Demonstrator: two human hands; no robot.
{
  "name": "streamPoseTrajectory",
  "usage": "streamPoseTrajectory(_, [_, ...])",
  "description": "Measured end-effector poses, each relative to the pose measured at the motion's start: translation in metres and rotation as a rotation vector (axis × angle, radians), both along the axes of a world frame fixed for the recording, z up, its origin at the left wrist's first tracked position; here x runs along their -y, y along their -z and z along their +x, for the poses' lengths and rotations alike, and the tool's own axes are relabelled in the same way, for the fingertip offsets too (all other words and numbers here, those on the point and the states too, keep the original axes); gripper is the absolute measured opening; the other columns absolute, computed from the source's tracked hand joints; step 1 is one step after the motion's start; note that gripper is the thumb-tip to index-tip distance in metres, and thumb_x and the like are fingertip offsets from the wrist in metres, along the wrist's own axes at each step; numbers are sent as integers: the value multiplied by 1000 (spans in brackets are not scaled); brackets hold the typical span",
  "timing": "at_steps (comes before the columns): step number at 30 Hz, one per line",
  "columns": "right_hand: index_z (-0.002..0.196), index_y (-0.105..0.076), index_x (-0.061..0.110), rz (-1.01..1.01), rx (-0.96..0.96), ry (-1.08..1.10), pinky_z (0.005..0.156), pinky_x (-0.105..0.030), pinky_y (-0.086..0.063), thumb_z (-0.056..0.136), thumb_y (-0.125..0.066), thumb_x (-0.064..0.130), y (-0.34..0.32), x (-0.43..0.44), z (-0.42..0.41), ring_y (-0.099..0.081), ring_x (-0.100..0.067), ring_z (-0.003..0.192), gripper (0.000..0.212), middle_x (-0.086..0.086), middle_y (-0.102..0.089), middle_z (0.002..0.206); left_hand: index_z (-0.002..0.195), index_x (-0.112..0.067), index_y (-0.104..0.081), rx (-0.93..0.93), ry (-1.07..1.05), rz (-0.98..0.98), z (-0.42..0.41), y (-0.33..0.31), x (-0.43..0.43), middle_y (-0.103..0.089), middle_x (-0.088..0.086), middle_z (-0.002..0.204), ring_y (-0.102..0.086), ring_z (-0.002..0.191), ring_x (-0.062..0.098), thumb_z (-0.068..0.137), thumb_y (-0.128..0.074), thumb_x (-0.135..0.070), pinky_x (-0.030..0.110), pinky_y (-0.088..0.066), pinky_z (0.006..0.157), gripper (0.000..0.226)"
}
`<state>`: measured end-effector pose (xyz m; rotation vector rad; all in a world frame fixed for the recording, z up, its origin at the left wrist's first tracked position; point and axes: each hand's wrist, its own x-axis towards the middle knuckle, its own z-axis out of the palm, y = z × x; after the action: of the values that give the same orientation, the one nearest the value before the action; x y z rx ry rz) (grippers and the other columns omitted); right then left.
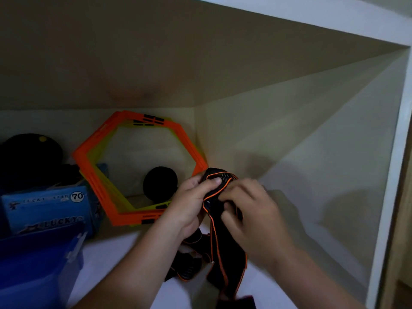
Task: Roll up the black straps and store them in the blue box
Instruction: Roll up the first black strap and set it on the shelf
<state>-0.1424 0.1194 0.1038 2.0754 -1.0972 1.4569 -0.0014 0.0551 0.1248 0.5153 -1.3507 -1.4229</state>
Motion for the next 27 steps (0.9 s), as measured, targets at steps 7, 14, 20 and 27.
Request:
streamPoseTrajectory(7, [86,-74,13,-148,112,118,71,-30,-44,80,-77,12,-13,16,-19,-56,-25,79,6,-1,-63,86,108,-6,-72,34,87,2,-1,3,-3,-68,21,99,-65,88,31,85,-66,-17,41,-48,86,26])
streamPoseTrajectory(14, [70,-55,13,18,174,165,54,-30,-42,72,-77,17,-22,15,-22,-59,-23,58,23,0,-62,67,88,-14,-72,175,32,-41,2,-1,-3,-66,9,85,-60,85,26,82,-63,-29,36,-45,76,18])
streamPoseTrajectory(20, [73,-55,17,18,158,167,51,-36,-48,68,-77,11,-32,17,-22,-51,-16,57,23,8,-51,67,131,-14,-57,465,-33,-292,10,-13,1,-74,3,113,-71,102,13,71,-80,-24,21,-54,84,65])
streamPoseTrajectory(27, [105,-76,23,121,260,-60,66,-14,-51,77,-86,22,-43,27,-30,-64,-7,66,30,10,-67,77,102,-11,-75,424,-396,-489,-1,-31,5,-78,7,97,-72,95,18,91,-63,-3,20,-51,80,18])
